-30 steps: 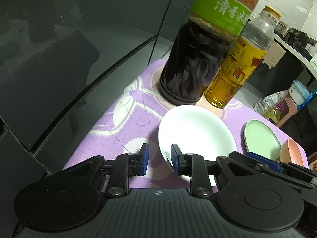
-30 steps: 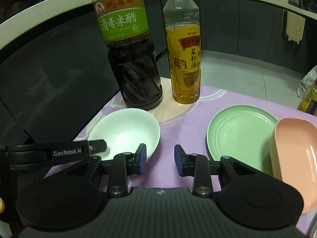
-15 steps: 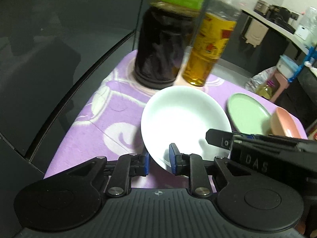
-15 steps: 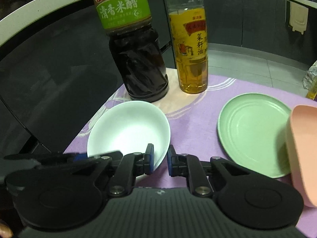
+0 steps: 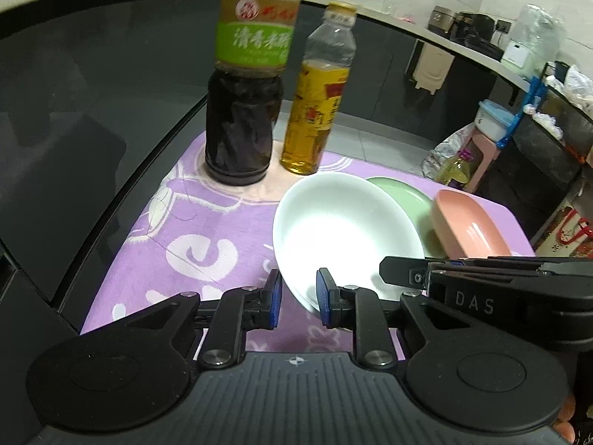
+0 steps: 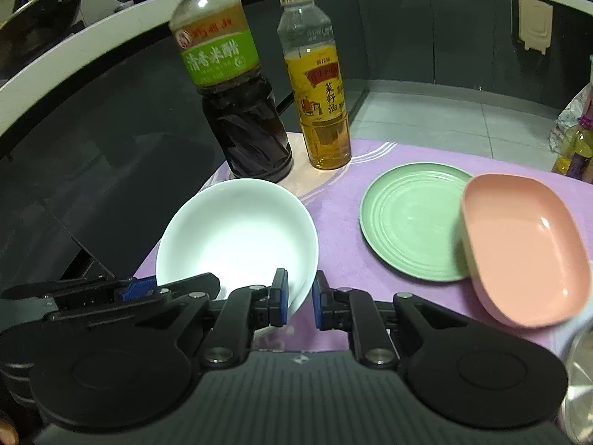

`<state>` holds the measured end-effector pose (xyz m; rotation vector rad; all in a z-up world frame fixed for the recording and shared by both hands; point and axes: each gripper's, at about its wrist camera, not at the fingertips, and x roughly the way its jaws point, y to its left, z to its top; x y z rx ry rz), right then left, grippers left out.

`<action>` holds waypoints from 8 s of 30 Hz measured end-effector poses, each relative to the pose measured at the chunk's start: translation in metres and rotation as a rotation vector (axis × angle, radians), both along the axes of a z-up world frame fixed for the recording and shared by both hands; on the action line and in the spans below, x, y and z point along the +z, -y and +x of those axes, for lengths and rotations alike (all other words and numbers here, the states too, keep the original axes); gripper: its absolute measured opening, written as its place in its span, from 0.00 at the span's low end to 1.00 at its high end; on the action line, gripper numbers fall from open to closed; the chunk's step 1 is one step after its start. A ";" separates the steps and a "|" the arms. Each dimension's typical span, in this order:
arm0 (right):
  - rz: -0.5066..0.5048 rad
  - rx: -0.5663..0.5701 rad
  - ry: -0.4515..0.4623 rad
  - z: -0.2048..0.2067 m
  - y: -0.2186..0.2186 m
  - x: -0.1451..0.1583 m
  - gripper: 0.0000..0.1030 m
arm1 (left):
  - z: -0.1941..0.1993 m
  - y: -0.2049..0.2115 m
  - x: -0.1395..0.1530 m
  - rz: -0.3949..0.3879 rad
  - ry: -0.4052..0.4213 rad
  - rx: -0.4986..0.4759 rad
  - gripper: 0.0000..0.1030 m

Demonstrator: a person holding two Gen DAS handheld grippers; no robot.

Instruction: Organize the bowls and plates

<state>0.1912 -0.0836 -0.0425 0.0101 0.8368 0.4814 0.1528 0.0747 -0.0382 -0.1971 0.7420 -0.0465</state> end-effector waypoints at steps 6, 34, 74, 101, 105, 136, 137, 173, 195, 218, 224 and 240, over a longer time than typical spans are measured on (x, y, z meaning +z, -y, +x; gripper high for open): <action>0.021 -0.012 0.027 -0.033 0.012 0.014 0.12 | -0.031 0.007 0.017 -0.005 0.034 -0.023 0.18; 0.100 -0.075 -0.003 -0.146 0.051 0.026 0.13 | -0.139 0.028 0.028 -0.038 0.056 -0.105 0.18; 0.125 -0.138 -0.100 -0.187 0.087 -0.002 0.15 | -0.175 0.061 0.002 0.003 -0.031 -0.194 0.18; 0.045 -0.137 -0.065 -0.194 0.084 -0.004 0.15 | -0.175 0.060 -0.004 0.014 -0.060 -0.194 0.18; 0.050 -0.126 -0.064 -0.195 0.084 -0.004 0.15 | -0.176 0.058 -0.005 0.012 -0.058 -0.183 0.18; 0.068 -0.170 -0.031 -0.179 0.097 0.004 0.16 | -0.168 0.046 0.033 0.040 0.122 -0.166 0.21; 0.066 -0.170 -0.029 -0.177 0.097 0.005 0.16 | -0.162 0.045 0.033 0.048 0.115 -0.160 0.21; -0.065 -0.206 -0.096 -0.053 0.078 -0.016 0.16 | -0.018 0.032 -0.002 0.129 0.061 -0.074 0.21; -0.027 -0.314 -0.076 0.041 0.090 -0.044 0.16 | 0.126 0.041 -0.043 -0.069 -0.034 -0.014 0.22; 0.293 -0.488 -0.058 0.048 0.113 -0.058 0.22 | 0.139 0.058 -0.063 -0.143 -0.064 -0.103 0.15; 0.260 -0.460 -0.052 0.047 0.115 -0.057 0.17 | 0.122 0.052 -0.059 -0.139 -0.062 -0.109 0.17; 0.312 -0.270 -0.112 0.008 0.091 -0.035 0.17 | 0.039 0.032 -0.011 -0.135 0.033 -0.144 0.15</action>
